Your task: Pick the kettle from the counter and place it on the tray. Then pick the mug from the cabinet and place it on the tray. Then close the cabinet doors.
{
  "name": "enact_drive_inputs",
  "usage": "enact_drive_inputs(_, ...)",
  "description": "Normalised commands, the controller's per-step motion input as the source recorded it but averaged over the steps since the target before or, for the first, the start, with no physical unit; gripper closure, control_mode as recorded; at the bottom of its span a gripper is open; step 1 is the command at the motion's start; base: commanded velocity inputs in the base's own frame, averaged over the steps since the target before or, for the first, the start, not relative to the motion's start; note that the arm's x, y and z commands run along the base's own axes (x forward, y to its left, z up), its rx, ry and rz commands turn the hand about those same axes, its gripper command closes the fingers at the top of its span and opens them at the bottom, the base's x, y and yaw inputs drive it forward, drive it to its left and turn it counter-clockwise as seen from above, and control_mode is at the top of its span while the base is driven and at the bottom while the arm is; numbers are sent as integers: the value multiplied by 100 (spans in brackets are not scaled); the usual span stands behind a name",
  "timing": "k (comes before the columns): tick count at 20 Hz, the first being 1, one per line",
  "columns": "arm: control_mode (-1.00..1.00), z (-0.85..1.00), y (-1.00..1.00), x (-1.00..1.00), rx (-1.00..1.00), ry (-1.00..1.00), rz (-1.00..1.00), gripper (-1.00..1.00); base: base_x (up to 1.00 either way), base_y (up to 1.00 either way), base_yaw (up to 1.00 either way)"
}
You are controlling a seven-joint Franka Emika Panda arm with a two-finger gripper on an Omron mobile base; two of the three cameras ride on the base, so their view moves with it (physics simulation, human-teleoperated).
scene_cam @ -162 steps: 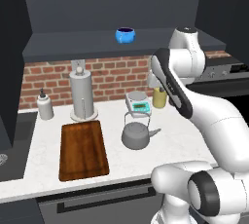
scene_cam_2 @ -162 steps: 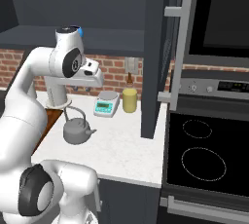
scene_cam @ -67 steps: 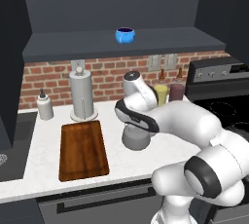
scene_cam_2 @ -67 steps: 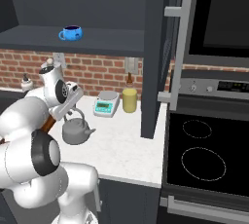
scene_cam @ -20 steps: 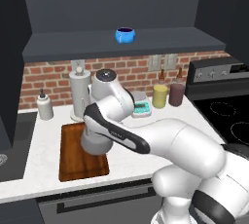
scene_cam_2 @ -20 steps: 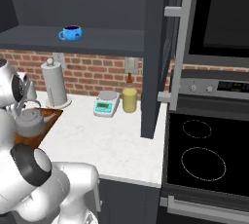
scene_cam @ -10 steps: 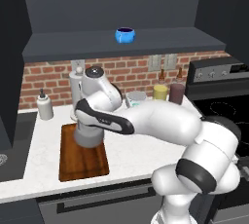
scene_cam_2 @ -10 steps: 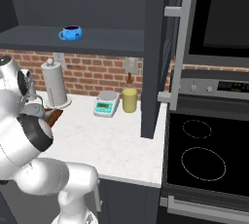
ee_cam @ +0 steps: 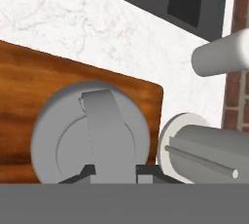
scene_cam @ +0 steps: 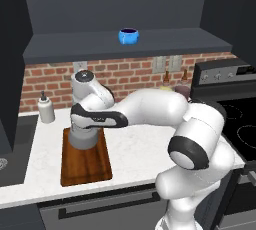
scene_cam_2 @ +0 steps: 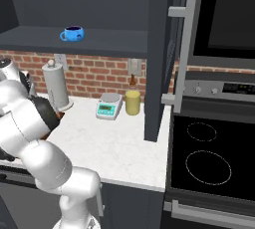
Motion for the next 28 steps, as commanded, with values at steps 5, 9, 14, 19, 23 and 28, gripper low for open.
enact_drive_inputs(5,-100,-14,2,29,0,0,0,100,0,0,0)
enact_drive_inputs(9,-100,-24,0,16,-4,0,0,100,0,0,0)
enact_drive_inputs(14,-100,-25,0,12,-3,0,0,100,0,0,0)
enact_drive_inputs(19,-100,-21,0,6,-1,0,0,100,0,0,0)
enact_drive_inputs(23,-100,-15,0,3,0,0,0,100,0,0,0)
enact_drive_inputs(28,-100,-16,0,0,0,0,0,-100,0,0,0)
